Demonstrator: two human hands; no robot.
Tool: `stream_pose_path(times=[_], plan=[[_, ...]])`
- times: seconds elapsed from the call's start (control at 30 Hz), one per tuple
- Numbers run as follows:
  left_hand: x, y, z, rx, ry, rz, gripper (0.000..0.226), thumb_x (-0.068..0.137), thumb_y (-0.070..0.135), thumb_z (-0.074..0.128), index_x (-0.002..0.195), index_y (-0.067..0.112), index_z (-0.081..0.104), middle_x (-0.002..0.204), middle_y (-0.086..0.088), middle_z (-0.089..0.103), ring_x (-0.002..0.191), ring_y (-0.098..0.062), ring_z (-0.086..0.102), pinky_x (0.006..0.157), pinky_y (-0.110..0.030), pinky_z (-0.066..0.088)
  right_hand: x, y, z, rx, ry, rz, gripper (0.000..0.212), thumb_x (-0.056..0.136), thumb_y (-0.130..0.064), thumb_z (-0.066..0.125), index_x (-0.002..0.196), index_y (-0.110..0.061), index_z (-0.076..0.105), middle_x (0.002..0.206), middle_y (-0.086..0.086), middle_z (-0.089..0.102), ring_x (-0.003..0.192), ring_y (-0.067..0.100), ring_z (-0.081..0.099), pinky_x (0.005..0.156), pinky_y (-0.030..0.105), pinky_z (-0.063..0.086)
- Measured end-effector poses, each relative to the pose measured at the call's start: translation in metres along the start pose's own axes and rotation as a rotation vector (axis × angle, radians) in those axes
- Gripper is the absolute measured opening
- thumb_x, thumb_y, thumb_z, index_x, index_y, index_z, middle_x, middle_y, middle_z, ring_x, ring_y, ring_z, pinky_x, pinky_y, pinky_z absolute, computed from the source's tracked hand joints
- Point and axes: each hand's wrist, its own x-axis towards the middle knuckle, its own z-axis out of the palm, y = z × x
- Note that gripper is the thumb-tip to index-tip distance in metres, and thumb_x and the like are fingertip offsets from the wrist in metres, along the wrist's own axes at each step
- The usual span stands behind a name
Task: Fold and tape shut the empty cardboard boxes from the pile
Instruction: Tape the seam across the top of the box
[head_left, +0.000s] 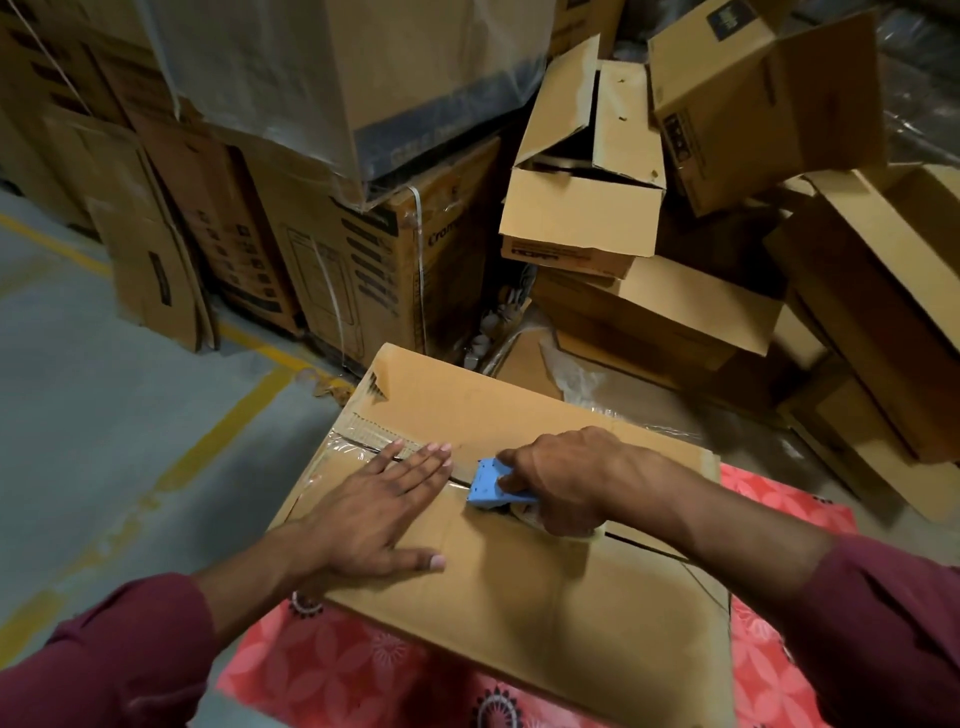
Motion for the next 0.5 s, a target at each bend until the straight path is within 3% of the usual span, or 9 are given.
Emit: stream_pose_path(times=[0.13,0.27,0.37,0.43,0.5], plan=[[-0.001,0.000,-0.003,0.013,-0.021,-0.005,0.110,0.091,0.091,0.018,0.166,0.016,-0.009,0.172,-0.003,-0.020,0.157,-0.012,-0.025,0.129,-0.046,-0.009,-0.008,0.004,-0.001,0.000,-0.061,0.009,0.059,0.084,-0.030,0.073,0.139,-0.032,0.055,0.123,-0.002,0.065,0.099,0.024,0.065,0.079,0.040,0.057],[-0.001,-0.001,-0.003,-0.008,-0.001,-0.002,0.109,0.091,0.091,0.020,0.166,0.016,-0.007,0.172,-0.002,-0.017,0.157,-0.012,-0.022,0.129,-0.045,-0.008,-0.016,0.017,0.007,-0.022,-0.076,0.053,0.067,0.078,-0.035,0.075,0.141,-0.039,0.052,0.136,-0.007,0.061,0.103,0.024,0.066,0.078,0.040,0.056],[-0.001,-0.001,-0.001,-0.008,0.011,0.002,0.109,0.091,0.091,0.020,0.166,0.016,-0.005,0.172,-0.003,-0.016,0.158,-0.012,-0.020,0.129,-0.045,-0.008,-0.031,0.020,0.004,-0.037,-0.145,0.065,0.053,0.080,-0.028,0.071,0.132,-0.031,0.058,0.125,-0.003,0.065,0.099,0.026,0.066,0.081,0.036,0.052],[-0.002,-0.003,-0.001,-0.019,0.008,-0.001,0.109,0.091,0.091,0.021,0.166,0.016,-0.004,0.172,-0.002,-0.015,0.158,-0.012,-0.020,0.129,-0.044,-0.008,-0.048,0.031,0.007,-0.065,-0.198,0.095,0.036,0.079,-0.025,0.070,0.114,-0.022,0.063,0.112,-0.001,0.070,0.092,0.029,0.067,0.071,0.030,0.049],[-0.001,-0.005,0.000,-0.036,0.041,0.004,0.109,0.091,0.091,0.023,0.167,0.015,0.000,0.173,-0.003,-0.011,0.159,-0.013,-0.016,0.129,-0.044,-0.007,-0.067,0.048,0.020,-0.067,-0.221,0.140,0.039,0.078,-0.033,0.069,0.117,-0.026,0.064,0.113,-0.004,0.071,0.100,0.029,0.070,0.076,0.032,0.055]])
